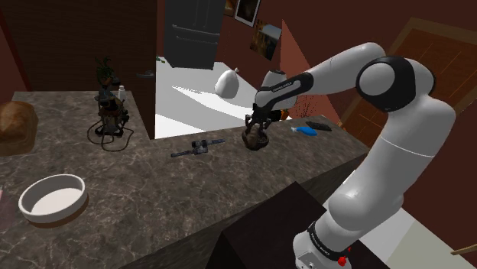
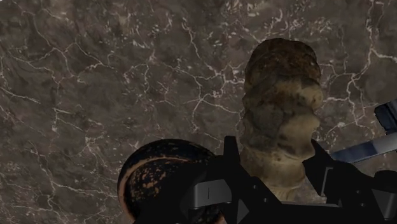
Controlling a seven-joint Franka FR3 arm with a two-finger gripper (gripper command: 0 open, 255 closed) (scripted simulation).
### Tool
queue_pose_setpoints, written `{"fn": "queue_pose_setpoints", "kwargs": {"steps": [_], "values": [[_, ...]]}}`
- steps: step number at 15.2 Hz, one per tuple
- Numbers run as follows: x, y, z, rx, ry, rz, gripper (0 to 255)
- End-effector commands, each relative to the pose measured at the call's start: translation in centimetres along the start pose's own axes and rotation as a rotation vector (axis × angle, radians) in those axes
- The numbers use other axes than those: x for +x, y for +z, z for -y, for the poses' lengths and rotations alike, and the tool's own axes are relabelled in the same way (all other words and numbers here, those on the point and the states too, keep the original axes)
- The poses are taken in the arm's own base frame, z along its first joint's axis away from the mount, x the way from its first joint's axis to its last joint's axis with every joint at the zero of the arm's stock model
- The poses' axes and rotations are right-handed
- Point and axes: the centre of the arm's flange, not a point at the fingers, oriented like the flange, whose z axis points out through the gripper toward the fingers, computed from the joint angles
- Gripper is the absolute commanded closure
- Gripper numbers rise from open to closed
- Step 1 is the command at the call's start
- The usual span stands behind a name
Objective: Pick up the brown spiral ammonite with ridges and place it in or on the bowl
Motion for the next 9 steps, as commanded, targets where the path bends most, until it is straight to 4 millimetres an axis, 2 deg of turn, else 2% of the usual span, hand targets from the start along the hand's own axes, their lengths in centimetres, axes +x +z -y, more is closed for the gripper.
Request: {"fn": "queue_pose_setpoints", "kwargs": {"steps": [1, 9], "values": [[2.4, 0.3, -1.5, 0.000, -0.001, -0.001, 255], [11.6, 0.6, -6.7, 0.000, -0.001, -0.001, 255]]}}
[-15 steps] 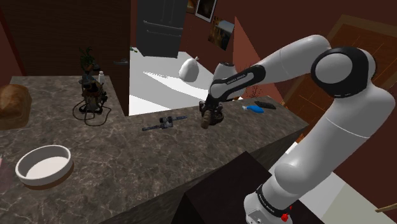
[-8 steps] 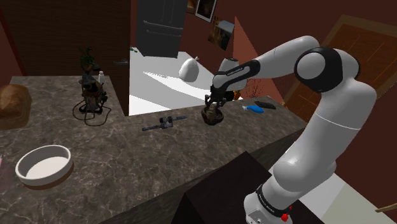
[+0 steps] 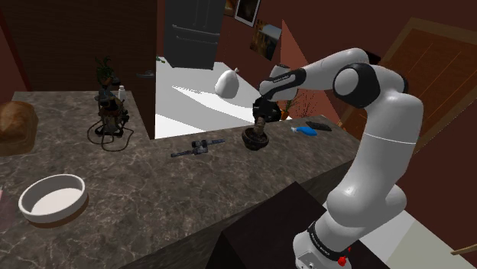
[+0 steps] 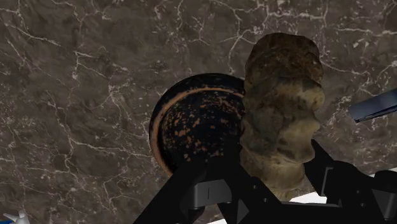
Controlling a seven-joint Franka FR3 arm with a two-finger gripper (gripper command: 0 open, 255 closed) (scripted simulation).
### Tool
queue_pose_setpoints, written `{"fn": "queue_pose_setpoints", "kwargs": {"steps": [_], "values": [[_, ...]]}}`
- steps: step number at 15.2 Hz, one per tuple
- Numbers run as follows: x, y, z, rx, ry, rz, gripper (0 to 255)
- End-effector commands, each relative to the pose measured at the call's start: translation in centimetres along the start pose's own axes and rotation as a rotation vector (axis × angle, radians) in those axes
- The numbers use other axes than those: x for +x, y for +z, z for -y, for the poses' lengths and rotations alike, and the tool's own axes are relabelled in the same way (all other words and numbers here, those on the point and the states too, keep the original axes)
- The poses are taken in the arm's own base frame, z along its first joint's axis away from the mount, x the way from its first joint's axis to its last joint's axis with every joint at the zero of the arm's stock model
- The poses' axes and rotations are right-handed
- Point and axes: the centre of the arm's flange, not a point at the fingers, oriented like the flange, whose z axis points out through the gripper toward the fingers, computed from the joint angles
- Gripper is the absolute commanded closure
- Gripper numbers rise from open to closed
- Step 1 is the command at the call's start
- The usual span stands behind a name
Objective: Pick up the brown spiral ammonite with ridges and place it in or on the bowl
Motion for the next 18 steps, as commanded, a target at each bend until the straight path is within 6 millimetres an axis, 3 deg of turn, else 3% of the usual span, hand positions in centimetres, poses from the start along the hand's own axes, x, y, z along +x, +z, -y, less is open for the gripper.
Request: {"fn": "queue_pose_setpoints", "kwargs": {"steps": [1, 5, 18], "values": [[2.3, 0.0, -1.5, 0.000, -0.001, 0.000, 255], [7.4, 0.2, -4.3, 0.000, -0.001, 0.000, 255], [6.8, 7.0, -4.1, 0.000, -0.001, 0.000, 255]]}}
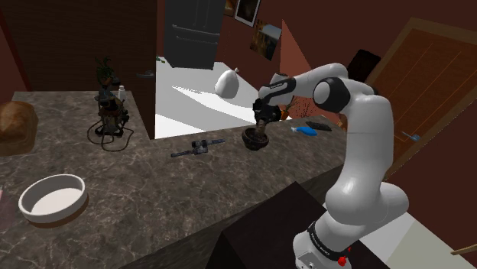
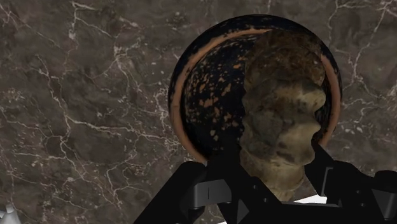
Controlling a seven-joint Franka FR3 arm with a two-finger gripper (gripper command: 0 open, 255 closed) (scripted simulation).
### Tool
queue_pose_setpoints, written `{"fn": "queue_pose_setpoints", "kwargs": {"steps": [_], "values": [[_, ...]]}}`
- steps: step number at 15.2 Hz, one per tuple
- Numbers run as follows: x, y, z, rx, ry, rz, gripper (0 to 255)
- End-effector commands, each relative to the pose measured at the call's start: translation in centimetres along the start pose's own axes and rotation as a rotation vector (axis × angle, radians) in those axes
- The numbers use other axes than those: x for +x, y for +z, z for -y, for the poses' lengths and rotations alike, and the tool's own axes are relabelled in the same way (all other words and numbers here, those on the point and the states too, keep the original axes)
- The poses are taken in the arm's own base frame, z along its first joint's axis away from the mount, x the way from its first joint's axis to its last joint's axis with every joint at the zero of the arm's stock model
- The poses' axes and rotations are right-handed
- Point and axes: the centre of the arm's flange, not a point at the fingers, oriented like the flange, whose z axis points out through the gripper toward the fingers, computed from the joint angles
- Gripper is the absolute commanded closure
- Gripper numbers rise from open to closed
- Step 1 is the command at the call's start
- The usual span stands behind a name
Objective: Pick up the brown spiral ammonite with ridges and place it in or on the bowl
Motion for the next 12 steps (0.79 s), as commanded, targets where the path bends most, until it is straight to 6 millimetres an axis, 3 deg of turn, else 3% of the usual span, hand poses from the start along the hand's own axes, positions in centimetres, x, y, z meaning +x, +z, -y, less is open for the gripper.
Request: {"fn": "queue_pose_setpoints", "kwargs": {"steps": [1, 4, 12], "values": [[-0.1, 1.1, 0.0, 0.000, 0.000, -0.001, 255], [-0.3, 2.6, 0.1, 0.000, 0.000, -0.001, 255], [-0.3, 2.6, 0.1, 0.000, 0.000, -0.001, 255]]}}
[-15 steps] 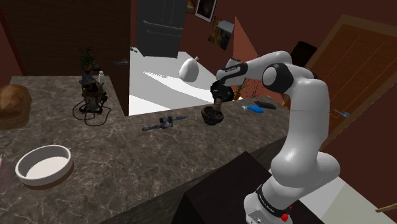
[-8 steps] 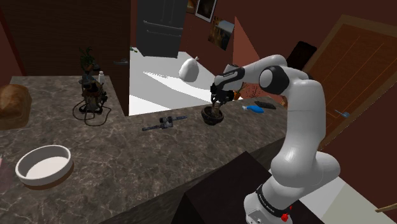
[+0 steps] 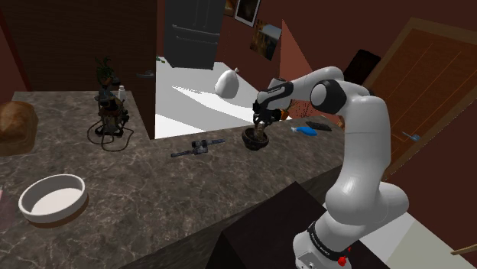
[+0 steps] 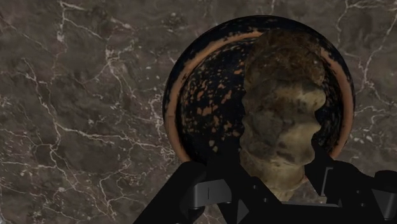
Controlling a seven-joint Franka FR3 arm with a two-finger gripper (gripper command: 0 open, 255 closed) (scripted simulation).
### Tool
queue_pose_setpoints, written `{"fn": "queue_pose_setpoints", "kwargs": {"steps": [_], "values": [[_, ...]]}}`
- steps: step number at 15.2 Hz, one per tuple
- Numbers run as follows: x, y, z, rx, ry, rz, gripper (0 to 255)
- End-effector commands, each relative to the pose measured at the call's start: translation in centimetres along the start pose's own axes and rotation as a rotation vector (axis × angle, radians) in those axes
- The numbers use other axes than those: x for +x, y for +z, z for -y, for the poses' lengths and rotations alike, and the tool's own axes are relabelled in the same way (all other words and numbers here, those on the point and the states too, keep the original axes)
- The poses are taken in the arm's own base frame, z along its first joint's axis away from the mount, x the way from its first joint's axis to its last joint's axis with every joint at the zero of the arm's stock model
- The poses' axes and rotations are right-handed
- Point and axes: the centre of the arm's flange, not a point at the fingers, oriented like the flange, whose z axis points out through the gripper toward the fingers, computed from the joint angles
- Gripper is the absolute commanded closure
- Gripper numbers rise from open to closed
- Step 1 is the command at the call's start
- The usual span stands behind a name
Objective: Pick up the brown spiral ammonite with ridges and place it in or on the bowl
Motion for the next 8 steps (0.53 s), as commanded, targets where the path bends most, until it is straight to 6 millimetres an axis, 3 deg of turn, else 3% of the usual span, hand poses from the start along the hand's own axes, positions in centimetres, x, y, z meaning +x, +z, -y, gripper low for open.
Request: {"fn": "queue_pose_setpoints", "kwargs": {"steps": [1, 6, 8], "values": [[0.0, 0.0, 0.0, 0.000, 0.000, -0.001, 0], [0.0, 0.0, 0.0, 0.000, 0.000, -0.001, 0], [0.0, -2.7, 0.0, 0.000, 0.000, -0.001, 0]]}}
